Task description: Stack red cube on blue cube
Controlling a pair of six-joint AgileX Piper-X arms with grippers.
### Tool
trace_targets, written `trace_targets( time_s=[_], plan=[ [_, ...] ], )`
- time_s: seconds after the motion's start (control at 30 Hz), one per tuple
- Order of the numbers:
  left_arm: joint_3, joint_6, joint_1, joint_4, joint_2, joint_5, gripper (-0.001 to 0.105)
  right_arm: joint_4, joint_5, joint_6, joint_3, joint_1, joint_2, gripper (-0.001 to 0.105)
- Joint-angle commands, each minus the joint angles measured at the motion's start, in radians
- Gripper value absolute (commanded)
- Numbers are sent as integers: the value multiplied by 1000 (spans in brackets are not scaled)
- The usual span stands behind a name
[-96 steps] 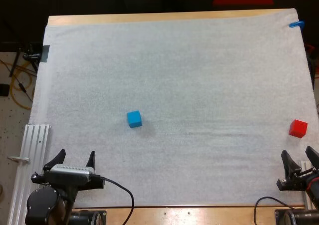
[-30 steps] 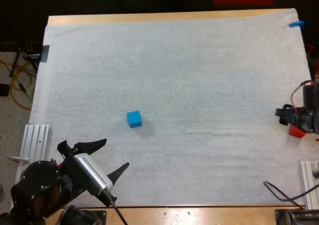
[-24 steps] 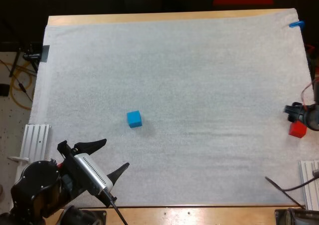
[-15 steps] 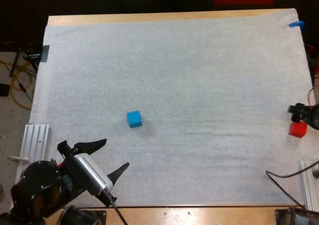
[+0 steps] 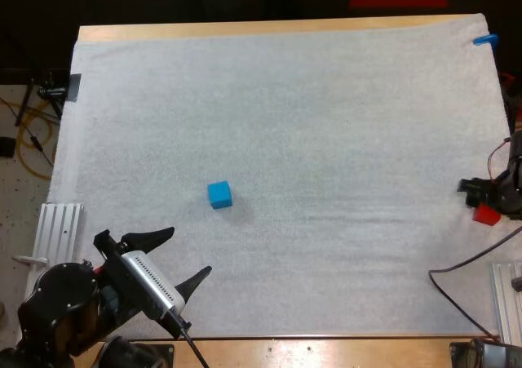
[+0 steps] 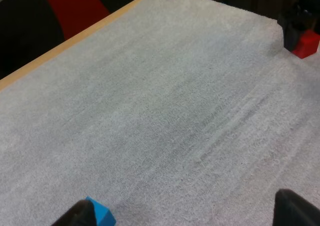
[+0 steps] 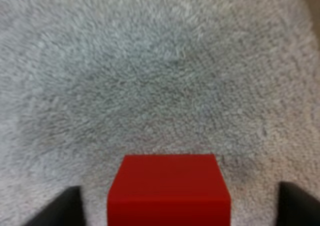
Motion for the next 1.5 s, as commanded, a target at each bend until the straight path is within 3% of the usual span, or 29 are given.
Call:
trace_targets(
  time_s=[0.0, 0.03, 0.1, 0.27, 0.37, 0.53, 0.77, 0.97, 1.2, 1.47],
  plan=[
    [-6, 6, -5, -2, 0, 9, 68, -2, -9, -5, -7, -3, 5, 46],
    [-6, 6, -5, -2, 0, 9, 68, -2, -9, -5, -7, -3, 6, 43],
    [-6, 6, -5, -2, 0, 9, 68, -5, -32, -5, -7, -3, 6, 25],
    [-6, 6, -5, 5, 0, 7, 68, 31, -61, -9, -33, -3, 2, 7],
    [-6, 0, -1, 27, 0, -19, 68, 81, -74, -31, -64, 3, -15, 6],
    [-6, -69, 0, 56, 0, -147, 68, 159, -65, -82, -129, 54, -68, 6],
    [-6, -183, 0, 77, 0, -157, 67, 224, -49, -69, -270, 268, -103, 6],
    [-6, -214, 0, 129, 0, -251, 67, 198, -42, -6, -373, 495, -99, 6],
    [-6, -270, 0, 131, 0, -256, 67, 206, -25, 19, -516, 742, -2, 6],
    [-6, -284, 0, 131, 0, -256, 67, 206, -25, 27, -732, 904, 196, 6]
  ],
)
